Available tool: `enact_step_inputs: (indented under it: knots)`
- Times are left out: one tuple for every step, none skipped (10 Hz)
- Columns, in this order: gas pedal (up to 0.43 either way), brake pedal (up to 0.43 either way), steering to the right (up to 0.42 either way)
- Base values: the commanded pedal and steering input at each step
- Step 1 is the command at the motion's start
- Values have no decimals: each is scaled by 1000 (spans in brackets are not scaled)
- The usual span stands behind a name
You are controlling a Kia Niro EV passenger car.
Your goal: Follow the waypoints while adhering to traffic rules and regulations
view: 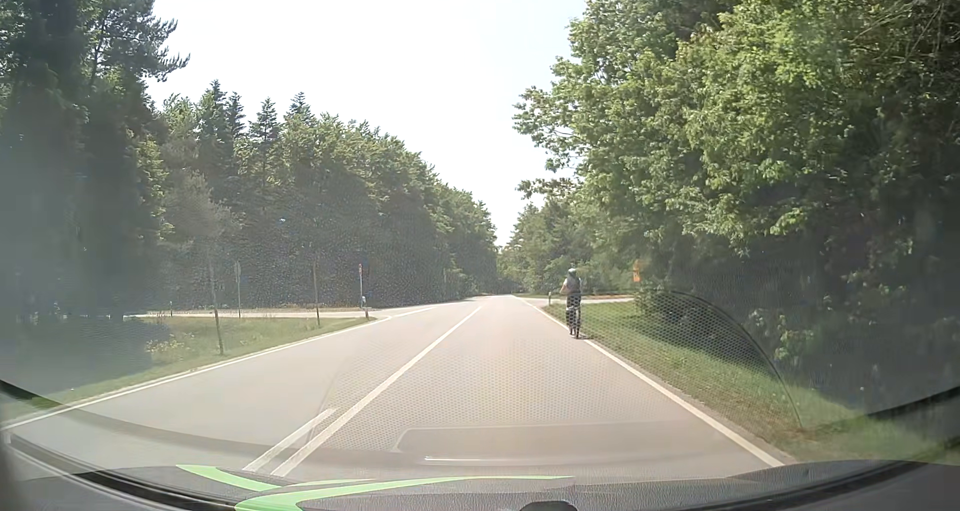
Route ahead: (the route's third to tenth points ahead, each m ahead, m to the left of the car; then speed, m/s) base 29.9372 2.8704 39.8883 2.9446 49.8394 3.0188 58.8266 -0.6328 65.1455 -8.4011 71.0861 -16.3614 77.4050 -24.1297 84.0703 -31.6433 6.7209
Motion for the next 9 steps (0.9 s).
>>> enact_step_inputs:
  knots:
    - [98,0,1]
    - [98,0,1]
    - [98,0,1]
    - [98,0,1]
    - [98,0,1]
    - [98,0,0]
    - [98,0,-1]
    - [98,0,-2]
    - [98,0,-2]
